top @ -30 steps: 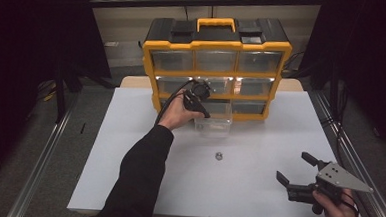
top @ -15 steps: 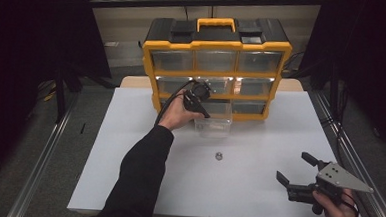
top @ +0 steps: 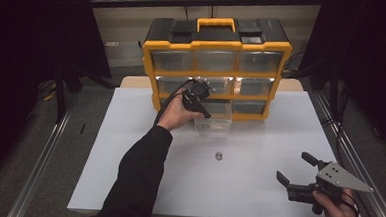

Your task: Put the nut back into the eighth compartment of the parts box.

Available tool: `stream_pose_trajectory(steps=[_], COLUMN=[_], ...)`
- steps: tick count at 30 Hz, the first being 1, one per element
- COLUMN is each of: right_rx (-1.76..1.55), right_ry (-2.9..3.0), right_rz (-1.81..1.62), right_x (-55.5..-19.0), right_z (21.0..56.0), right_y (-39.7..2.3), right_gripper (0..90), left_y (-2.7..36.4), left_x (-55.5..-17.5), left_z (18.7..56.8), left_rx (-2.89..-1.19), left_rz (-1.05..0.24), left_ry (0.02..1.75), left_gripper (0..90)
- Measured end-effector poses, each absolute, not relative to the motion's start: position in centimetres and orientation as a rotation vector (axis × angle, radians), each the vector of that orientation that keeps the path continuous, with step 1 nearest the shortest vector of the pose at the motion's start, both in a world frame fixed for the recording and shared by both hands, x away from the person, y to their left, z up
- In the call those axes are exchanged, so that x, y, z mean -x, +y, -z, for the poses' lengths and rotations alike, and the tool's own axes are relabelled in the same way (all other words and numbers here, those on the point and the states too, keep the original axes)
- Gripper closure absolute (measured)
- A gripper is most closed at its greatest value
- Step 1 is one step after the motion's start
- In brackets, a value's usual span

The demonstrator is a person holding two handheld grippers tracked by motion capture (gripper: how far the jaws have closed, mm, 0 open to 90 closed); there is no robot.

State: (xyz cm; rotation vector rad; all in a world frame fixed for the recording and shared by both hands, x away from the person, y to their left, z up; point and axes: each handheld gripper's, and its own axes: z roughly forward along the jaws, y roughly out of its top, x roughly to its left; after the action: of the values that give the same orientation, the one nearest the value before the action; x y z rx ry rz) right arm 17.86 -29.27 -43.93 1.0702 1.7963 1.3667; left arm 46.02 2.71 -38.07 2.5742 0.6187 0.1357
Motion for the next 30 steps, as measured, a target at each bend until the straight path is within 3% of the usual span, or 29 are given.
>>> stream_pose_trajectory(steps=[14, 30], right_rx=[-1.07, -1.069], right_ry=[1.795, 1.798], right_rz=[-1.366, -1.364], right_x=[-17.9, -17.9], right_z=[43.9, 43.9], right_y=[-29.3, -29.3], right_gripper=[0.1, 0.1], left_y=[4.1, 6.9], left_x=[-44.9, -42.3], left_z=[35.9, 35.9], left_rx=[-2.52, -2.435], left_rz=[-0.188, -0.214], left_ry=[0.598, 0.569], left_gripper=[43.8, 16.1])
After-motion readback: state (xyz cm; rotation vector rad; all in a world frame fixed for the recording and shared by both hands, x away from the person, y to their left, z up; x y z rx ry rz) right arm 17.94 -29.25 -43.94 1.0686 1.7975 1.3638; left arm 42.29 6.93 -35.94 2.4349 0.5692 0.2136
